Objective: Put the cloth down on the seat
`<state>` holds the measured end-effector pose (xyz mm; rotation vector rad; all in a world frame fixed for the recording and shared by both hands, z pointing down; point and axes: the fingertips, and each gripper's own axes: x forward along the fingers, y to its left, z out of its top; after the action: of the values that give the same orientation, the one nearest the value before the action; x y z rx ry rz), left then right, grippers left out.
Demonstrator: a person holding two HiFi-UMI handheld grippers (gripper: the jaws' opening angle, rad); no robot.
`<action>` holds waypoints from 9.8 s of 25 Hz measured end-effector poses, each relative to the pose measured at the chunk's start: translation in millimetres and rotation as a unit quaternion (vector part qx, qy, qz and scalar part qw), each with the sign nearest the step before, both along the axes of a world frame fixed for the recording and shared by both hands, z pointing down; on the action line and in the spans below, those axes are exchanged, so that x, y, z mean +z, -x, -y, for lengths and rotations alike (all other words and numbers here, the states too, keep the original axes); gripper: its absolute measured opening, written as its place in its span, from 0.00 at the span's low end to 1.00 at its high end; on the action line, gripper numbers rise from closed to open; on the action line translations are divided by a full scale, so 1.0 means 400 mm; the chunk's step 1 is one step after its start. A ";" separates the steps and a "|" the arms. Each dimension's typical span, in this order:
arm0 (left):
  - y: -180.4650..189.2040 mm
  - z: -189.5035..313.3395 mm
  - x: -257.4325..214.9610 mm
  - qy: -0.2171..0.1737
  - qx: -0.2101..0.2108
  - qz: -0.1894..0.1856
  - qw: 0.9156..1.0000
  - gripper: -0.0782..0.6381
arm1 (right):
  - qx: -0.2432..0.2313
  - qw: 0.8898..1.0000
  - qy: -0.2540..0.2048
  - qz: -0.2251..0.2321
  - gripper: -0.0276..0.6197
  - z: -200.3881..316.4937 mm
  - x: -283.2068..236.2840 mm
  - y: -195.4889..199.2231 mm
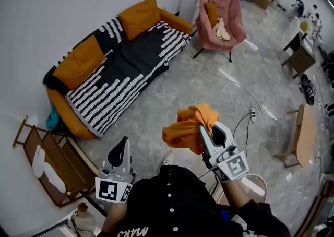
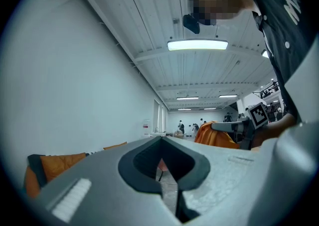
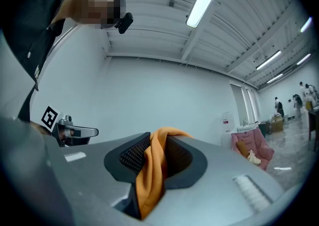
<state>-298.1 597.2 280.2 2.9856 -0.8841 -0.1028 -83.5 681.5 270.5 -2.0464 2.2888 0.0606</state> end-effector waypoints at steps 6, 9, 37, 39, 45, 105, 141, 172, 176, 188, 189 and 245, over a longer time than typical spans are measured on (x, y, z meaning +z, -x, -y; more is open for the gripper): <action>-0.103 0.080 0.018 0.006 0.004 -0.001 1.000 0.11 | -0.002 1.000 0.002 -0.002 0.21 0.083 0.001 -0.087; -0.152 0.113 0.027 0.011 0.002 -0.001 1.000 0.11 | -0.002 1.000 -0.002 -0.003 0.21 0.115 -0.006 -0.134; -0.327 0.201 0.022 0.000 0.023 0.008 1.000 0.11 | 0.007 1.000 -0.010 0.026 0.21 0.205 0.021 -0.289; -0.328 0.223 0.025 0.002 0.017 0.006 1.000 0.11 | 0.009 1.000 -0.009 0.028 0.21 0.221 0.028 -0.295; -0.345 0.292 0.050 0.015 0.015 0.005 1.000 0.11 | 0.005 1.000 0.004 0.030 0.21 0.289 0.050 -0.313; -0.735 1.183 0.052 0.008 0.101 0.010 0.995 0.11 | 0.095 0.995 0.000 0.032 0.21 1.073 0.046 -0.661; -1.348 1.492 0.024 0.006 0.075 0.011 0.997 0.11 | 0.059 0.997 -0.010 0.040 0.21 1.420 0.032 -1.254; -0.896 1.752 0.063 0.037 -0.249 0.015 0.968 0.11 | -0.240 0.970 0.030 0.023 0.21 1.995 0.064 -0.928; -0.871 1.821 0.070 0.040 -0.249 0.014 0.968 0.11 | -0.246 0.969 0.037 0.015 0.21 2.062 0.074 -0.891; -0.763 1.989 0.098 0.058 -0.240 0.008 0.969 0.11 | -0.261 0.964 0.048 0.002 0.21 2.267 0.081 -0.748; -0.751 1.997 0.101 0.061 -0.239 0.009 0.969 0.11 | -0.265 0.963 0.049 0.004 0.21 2.281 0.080 -0.728; -0.736 1.902 0.675 0.346 -0.394 0.022 0.851 0.11 | -0.511 0.766 0.297 -0.254 0.20 2.621 1.337 -0.317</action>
<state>-3.8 -163.4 550.1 1.8361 -1.6564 0.2267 43.3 -367.1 805.4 -0.5566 3.8088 -0.2248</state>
